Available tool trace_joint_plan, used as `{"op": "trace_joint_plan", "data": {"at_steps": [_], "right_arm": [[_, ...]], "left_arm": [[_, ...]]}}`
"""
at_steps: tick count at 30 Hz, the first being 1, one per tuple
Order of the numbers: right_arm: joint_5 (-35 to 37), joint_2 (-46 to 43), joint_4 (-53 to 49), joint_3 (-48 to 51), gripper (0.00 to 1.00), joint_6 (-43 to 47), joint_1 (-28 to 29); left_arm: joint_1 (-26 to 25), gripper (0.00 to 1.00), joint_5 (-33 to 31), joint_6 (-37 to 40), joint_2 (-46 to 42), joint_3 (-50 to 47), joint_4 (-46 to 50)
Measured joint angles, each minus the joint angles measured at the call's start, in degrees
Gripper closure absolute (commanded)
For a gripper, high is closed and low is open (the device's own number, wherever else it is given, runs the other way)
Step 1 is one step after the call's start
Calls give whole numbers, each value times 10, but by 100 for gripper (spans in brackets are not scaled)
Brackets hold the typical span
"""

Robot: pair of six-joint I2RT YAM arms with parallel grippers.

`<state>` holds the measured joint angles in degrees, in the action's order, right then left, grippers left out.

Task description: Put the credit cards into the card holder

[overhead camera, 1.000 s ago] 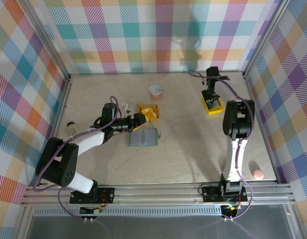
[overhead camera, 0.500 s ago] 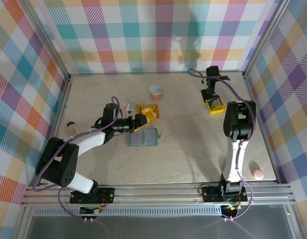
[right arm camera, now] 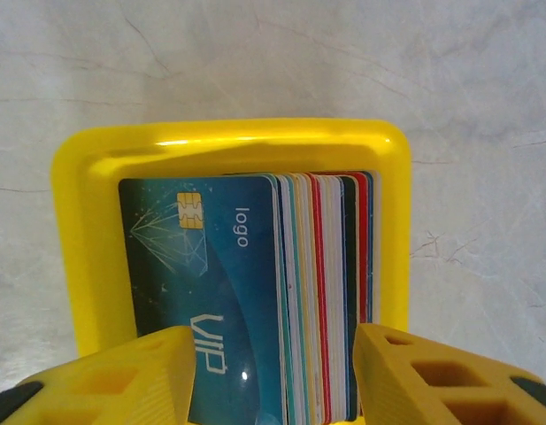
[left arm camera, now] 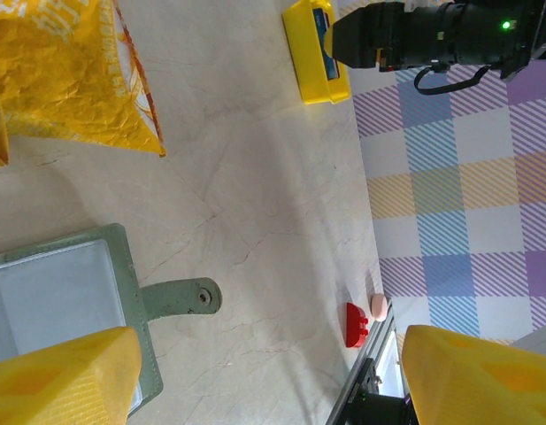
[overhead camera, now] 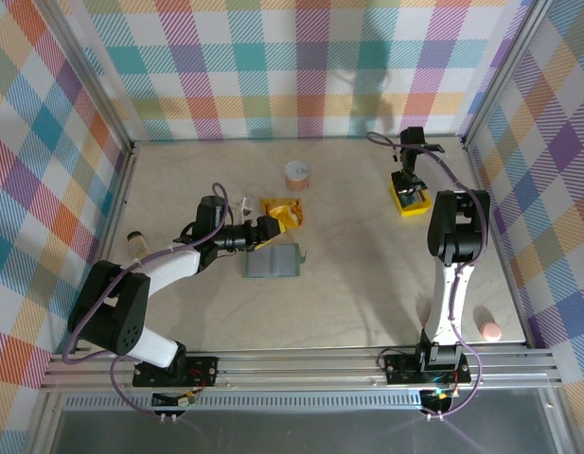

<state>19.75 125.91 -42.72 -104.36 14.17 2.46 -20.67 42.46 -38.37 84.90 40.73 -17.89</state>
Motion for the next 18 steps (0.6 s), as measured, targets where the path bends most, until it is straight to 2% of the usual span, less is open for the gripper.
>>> {"op": "trace_joint_plan", "data": {"at_steps": [3,10,18], "right_arm": [[1,7,-1,-1,44,3,-2],[14,22,-3,-20,45,14,-6],[20,29,-2,-21,56,18,-10]], "left_arm": [[-2,23,0,2,0,2,0],[-3,23,0,3,0,3,0],[-3,23,-1,7,0,7,15]]}}
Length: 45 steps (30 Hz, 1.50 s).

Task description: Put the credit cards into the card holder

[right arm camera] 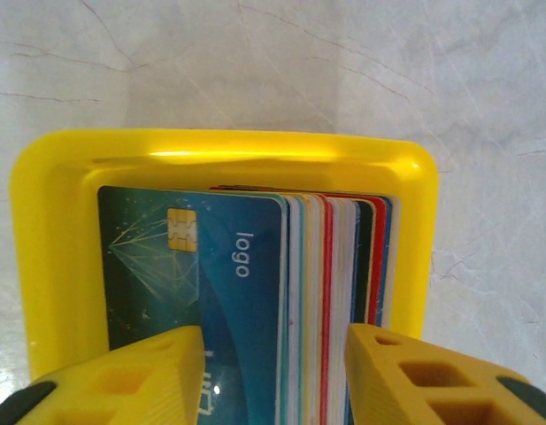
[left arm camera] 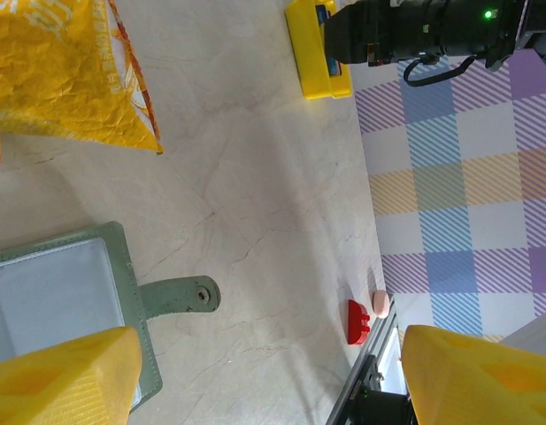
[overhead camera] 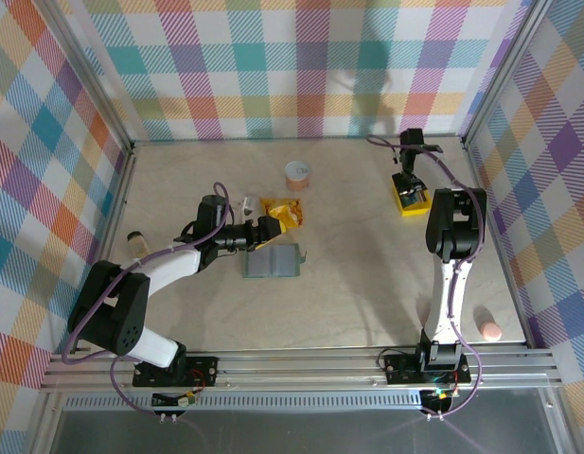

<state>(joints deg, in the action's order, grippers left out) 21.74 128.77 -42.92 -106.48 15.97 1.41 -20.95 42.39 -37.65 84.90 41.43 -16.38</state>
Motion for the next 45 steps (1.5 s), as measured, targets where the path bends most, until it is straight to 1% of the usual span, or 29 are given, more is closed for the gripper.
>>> {"op": "trace_joint_plan", "data": {"at_steps": [4,13,18,25,27,30,35,37,39,42,45], "right_arm": [[3,0,4,0,57,0,-4],[3,0,14,0,62,-2,-12],[0,0,13,-6,72,-5,-21],[-3,0,12,-13,74,-7,-26],[-3,0,12,-16,77,-7,-26],[-3,0,12,-22,86,-7,-26],[-7,0,12,-28,92,-7,-26],[-9,0,12,-28,92,-8,-26],[-12,0,12,-28,88,-10,-26],[-17,0,11,-28,80,-17,-26],[-22,-1,14,-22,70,-22,-26]], "left_arm": [[0,23,0,0,0,5,3],[-3,23,-1,0,0,7,9],[-8,24,-5,0,0,8,14],[-12,24,-11,0,0,16,17],[-12,24,-11,1,0,18,17],[-13,24,-13,2,0,19,17],[-17,24,-14,2,0,19,18],[-19,24,-14,2,0,19,19],[-19,24,-14,3,0,19,19],[-19,24,-15,3,0,19,19],[-19,24,-15,3,0,20,19]]}}
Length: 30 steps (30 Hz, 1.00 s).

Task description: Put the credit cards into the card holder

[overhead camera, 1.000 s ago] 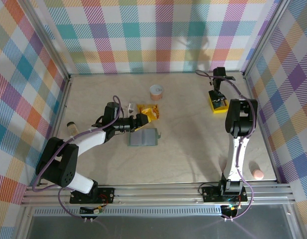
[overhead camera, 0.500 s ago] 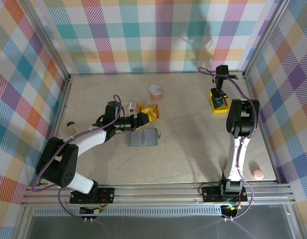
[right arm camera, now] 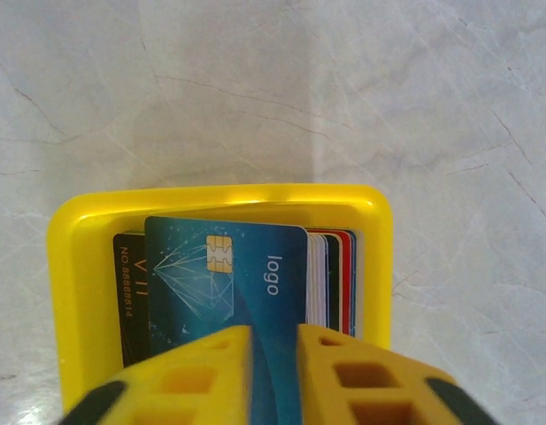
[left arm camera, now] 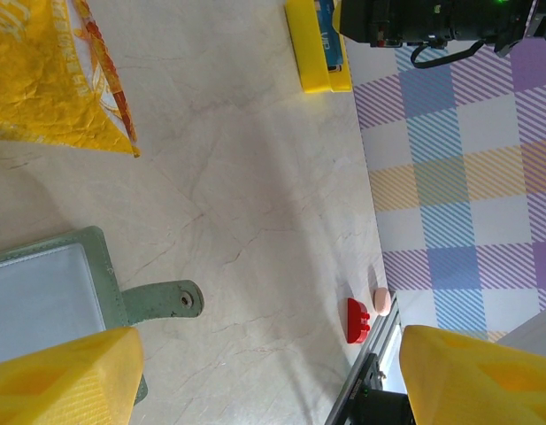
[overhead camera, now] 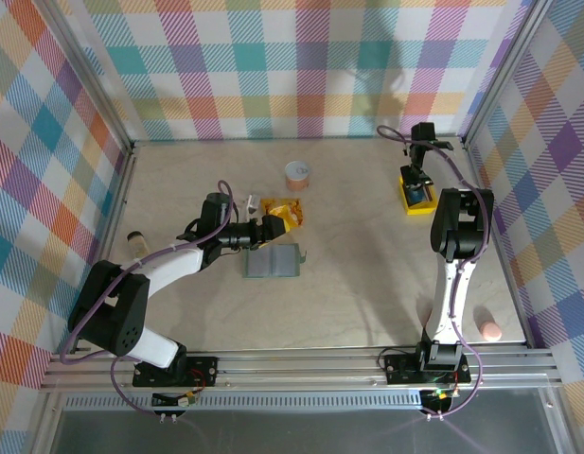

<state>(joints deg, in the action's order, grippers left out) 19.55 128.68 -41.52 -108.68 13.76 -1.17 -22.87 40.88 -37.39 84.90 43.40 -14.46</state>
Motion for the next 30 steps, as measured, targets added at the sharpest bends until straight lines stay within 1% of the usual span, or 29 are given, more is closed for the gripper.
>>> {"op": "trace_joint_plan", "data": {"at_steps": [5,10,15,17,19,26,30], "right_arm": [[0,0,0,15,60,0,0],[4,0,1,23,59,0,0],[6,0,1,25,65,0,0],[8,0,1,25,71,1,0],[10,0,1,25,74,2,0],[10,0,2,25,78,3,-8],[10,0,3,23,79,3,-15]], "left_arm": [[0,24,0,4,0,1,1],[-3,24,0,8,0,1,8],[-4,24,0,11,0,1,9],[-4,24,0,13,0,1,10],[-4,24,0,13,0,1,10],[-4,24,-4,17,0,1,11],[-4,24,-5,17,0,1,13]]}}
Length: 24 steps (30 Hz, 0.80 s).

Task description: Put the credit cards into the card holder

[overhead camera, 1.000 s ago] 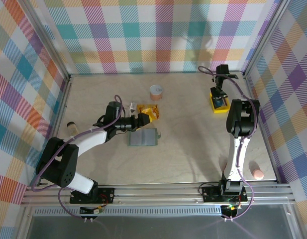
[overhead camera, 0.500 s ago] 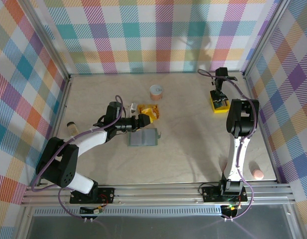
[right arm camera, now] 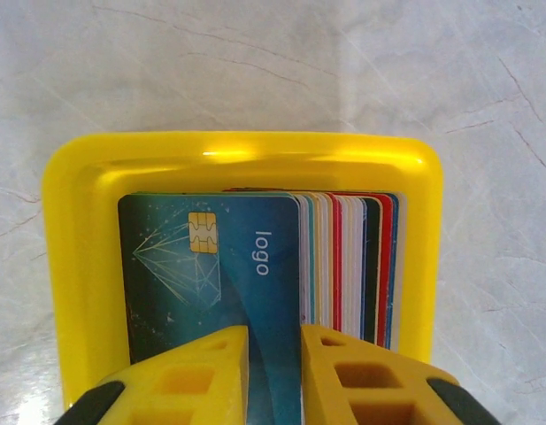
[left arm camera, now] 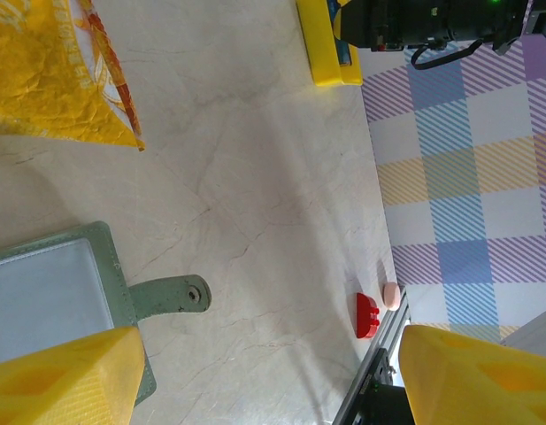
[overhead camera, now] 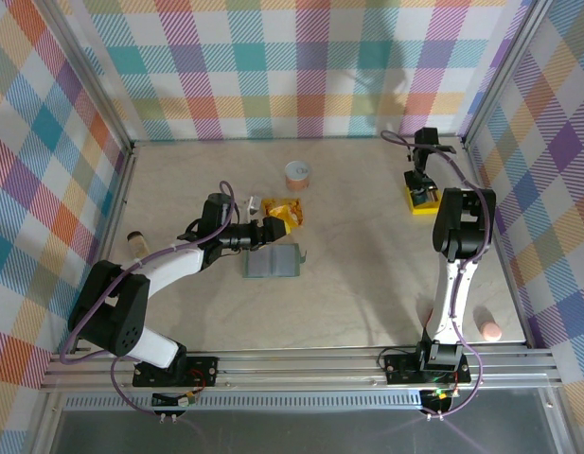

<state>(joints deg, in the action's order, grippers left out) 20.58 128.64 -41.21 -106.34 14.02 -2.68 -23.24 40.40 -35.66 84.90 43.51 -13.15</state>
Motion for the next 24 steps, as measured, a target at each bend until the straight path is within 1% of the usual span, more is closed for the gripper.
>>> {"op": "trace_joint_plan", "data": {"at_steps": [4,9,11,13,15,19,21,24], "right_arm": [[0,0,-1,-6,80,0,-5],[0,0,-2,-28,88,2,-11],[0,0,-2,-33,89,2,-13],[0,0,-3,-33,88,2,-15],[-2,0,-5,-33,79,2,-16],[-16,-1,-13,-31,56,-8,-16],[-22,-6,-15,-26,51,-13,-16],[-20,-13,-20,-24,45,-14,-16]], "left_arm": [[-2,24,-2,2,0,5,4],[-8,25,-5,2,0,7,9],[-10,24,-6,2,0,7,9],[-11,25,-6,2,0,7,9],[-11,25,-6,2,0,7,10],[-11,25,-6,4,0,7,10],[-11,25,-6,4,0,7,10],[-11,25,-6,4,0,7,10]]}}
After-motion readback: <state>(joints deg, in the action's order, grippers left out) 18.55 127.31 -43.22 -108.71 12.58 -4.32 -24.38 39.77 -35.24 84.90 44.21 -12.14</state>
